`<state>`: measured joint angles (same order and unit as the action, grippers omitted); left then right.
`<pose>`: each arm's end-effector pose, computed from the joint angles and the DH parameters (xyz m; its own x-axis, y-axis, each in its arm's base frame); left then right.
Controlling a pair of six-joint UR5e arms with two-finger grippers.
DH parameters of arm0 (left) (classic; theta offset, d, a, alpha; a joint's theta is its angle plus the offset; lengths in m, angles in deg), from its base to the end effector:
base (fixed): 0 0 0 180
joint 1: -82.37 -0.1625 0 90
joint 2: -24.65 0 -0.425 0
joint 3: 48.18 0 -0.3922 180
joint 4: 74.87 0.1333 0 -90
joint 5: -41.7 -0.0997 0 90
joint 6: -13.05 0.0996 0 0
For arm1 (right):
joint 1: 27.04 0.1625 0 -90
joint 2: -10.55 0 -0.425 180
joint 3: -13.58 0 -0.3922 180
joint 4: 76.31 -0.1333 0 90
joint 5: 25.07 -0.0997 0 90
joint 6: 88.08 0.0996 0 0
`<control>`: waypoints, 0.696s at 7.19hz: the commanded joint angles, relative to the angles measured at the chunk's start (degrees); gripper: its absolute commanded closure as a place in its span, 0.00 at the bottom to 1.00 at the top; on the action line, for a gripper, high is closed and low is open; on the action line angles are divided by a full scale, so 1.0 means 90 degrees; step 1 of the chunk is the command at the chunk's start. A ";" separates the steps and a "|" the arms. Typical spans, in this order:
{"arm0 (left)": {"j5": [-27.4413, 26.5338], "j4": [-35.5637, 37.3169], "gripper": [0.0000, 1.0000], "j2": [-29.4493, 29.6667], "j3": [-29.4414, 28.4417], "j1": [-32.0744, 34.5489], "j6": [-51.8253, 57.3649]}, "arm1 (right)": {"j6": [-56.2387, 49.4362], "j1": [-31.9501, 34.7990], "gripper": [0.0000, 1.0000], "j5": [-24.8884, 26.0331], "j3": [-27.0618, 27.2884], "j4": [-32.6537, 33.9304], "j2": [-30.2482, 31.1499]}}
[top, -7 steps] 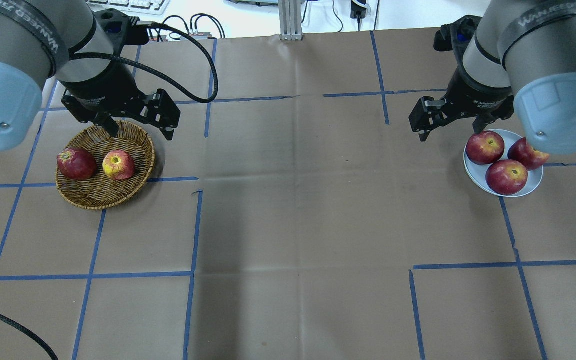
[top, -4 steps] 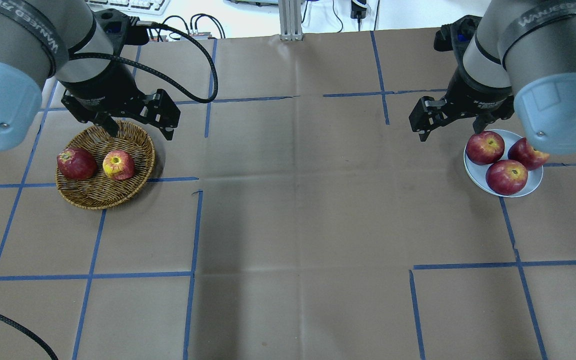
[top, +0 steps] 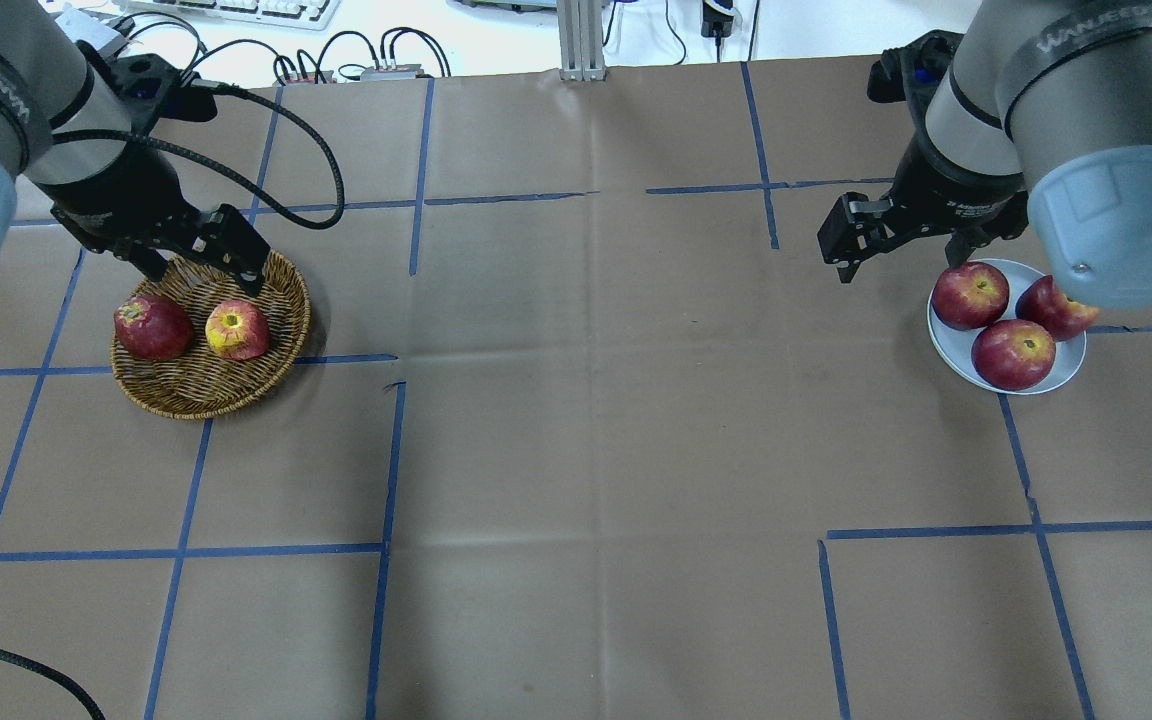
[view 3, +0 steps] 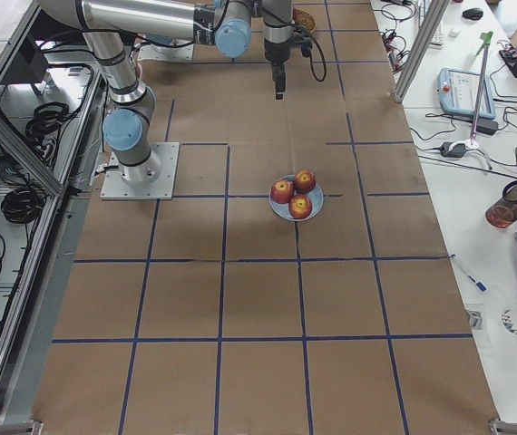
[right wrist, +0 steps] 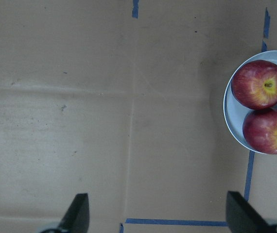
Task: Transfer apple from basket to plate
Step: 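Lower the left gripper onto the red-yellow apple in the basket and close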
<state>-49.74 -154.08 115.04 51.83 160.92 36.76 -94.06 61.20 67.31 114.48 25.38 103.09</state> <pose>-0.0311 -0.5053 0.4178 -0.9769 0.2122 -0.0257 0.2122 0.9772 0.0039 0.1145 -0.4783 0.4365 -0.9964 -0.0710 0.0473 -0.0735 0.9959 -0.0535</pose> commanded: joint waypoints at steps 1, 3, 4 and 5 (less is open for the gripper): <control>0.0003 0.1693 0.01 0.0773 0.0741 -0.0630 0.0587 | 0.0000 0.0000 0.00 0.0000 0.0010 0.0000 0.0000; -0.0007 0.2176 0.01 0.1565 0.0597 -0.0662 0.0715 | 0.0000 0.0000 0.00 0.0000 0.0000 0.0000 0.0000; -0.0016 0.2566 0.01 0.1839 0.0607 -0.0662 0.0735 | 0.0000 0.0000 0.00 0.0010 0.0010 0.0000 0.0010; 0.0003 0.2637 0.01 0.2045 0.0587 -0.0671 0.0735 | 0.0000 0.0000 0.00 0.0000 0.0010 0.0000 0.0000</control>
<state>-49.82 -132.32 130.75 57.23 155.00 43.20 -94.06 61.20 67.35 114.53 25.38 103.13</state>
